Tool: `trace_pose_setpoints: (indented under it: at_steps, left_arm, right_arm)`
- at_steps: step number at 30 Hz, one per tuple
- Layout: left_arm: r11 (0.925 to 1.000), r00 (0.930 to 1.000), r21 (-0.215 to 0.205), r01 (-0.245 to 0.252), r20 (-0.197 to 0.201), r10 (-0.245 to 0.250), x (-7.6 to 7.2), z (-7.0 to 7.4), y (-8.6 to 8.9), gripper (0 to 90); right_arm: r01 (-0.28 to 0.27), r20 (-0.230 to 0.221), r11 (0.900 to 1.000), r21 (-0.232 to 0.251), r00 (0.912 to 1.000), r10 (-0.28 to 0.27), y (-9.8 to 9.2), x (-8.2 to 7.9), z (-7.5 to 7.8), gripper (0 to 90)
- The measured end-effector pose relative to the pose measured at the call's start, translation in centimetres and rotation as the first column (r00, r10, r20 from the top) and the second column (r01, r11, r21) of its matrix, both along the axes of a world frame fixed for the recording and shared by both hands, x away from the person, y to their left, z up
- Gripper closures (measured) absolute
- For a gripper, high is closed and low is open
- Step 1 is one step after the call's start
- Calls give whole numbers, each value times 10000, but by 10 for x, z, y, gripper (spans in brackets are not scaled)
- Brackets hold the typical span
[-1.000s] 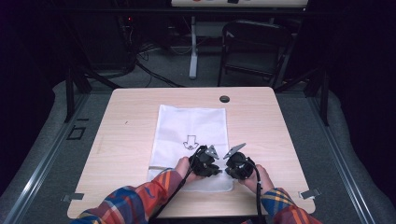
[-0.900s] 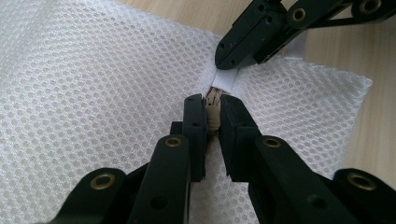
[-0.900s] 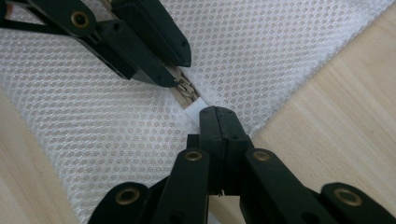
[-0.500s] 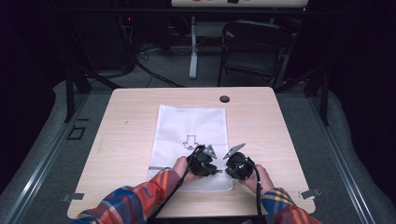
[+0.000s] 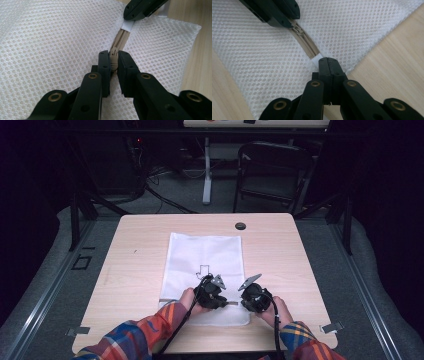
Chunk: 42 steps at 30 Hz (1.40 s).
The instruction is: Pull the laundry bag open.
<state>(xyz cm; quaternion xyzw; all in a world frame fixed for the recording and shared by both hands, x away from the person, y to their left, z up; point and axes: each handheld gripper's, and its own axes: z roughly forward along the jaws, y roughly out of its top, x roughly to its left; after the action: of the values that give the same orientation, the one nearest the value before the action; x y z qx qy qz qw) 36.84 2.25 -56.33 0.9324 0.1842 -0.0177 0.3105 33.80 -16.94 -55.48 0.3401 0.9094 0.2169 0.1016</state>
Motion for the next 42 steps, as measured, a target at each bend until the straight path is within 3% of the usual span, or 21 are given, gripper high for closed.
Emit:
trace_pose_setpoints:
  at_steps: [18, 22, 27, 42]
  left_arm:
    - [9999, 9999, -27, -117, -72, 117, 0, -1, 1, 808]
    - [9999, 9999, -51, -143, -37, 143, 0, -1, 1, 807]
    - [9999, 9999, -88, -138, 7, 138, 0, -1, 0, 808]
    - [9998, 9998, -3, -209, -29, 209, -1, 2, 10, 811]
  right_arm:
    - [-360, 516, 9968, 707, 9981, 324, 17, 5, -6, 900]
    - [-456, 355, 9947, 917, 9985, 425, 16, 5, -7, 900]
    - [-651, 459, 9964, 539, 9970, 627, 18, 4, -7, 900]
    - [-588, 440, 9957, 716, 9975, 557, 17, 4, -8, 900]
